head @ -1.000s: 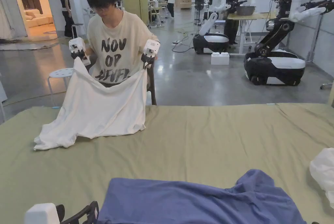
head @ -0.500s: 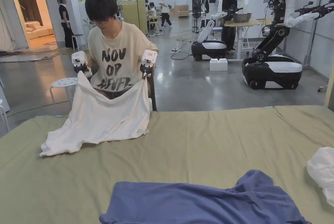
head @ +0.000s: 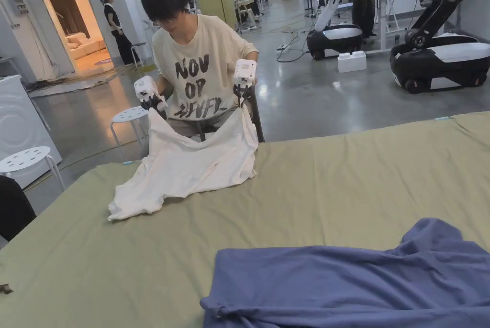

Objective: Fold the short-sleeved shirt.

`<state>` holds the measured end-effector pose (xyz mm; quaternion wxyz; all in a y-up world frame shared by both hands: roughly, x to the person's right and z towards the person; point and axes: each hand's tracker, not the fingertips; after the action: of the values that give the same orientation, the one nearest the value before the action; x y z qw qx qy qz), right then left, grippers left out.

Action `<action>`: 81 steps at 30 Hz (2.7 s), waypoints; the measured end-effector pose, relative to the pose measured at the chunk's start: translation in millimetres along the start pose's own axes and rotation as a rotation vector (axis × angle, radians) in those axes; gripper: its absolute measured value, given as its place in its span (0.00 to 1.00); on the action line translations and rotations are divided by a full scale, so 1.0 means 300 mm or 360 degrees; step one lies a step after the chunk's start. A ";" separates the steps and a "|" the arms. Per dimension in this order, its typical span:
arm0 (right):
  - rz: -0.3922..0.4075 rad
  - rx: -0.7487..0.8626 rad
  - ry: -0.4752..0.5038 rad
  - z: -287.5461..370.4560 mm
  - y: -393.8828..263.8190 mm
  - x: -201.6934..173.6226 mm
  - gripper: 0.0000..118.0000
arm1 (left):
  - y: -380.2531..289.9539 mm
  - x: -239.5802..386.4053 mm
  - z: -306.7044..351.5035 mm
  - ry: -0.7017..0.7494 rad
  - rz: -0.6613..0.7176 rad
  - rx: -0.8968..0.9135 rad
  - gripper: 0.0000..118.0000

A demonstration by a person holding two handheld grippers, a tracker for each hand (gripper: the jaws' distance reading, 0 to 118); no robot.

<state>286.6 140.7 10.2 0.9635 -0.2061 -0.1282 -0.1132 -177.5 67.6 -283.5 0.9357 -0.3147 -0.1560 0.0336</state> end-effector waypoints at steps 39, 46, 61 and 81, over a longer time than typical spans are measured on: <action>-0.0156 -0.0494 -0.0491 -0.542 -0.152 0.260 0.06 | 0.009 0.045 -0.268 0.0124 -0.0045 -0.0369 0.00; -0.0094 -0.0445 -0.0521 -0.396 -0.084 0.233 0.06 | 0.048 -0.009 -0.030 0.0100 0.0009 -0.0262 0.00; -0.0085 -0.0611 -0.0485 -0.049 -0.210 0.218 0.06 | -0.232 -0.045 0.344 0.0080 -0.0106 -0.0426 0.00; 0.0198 0.0099 -0.0016 0.101 0.068 -0.039 0.53 | 0.018 0.208 0.715 0.0065 -0.0335 0.0643 0.73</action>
<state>275.2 173.6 26.0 0.9739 -0.1842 -0.1235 -0.0479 -185.3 206.0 -108.2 0.9810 -0.1036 -0.1591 -0.0399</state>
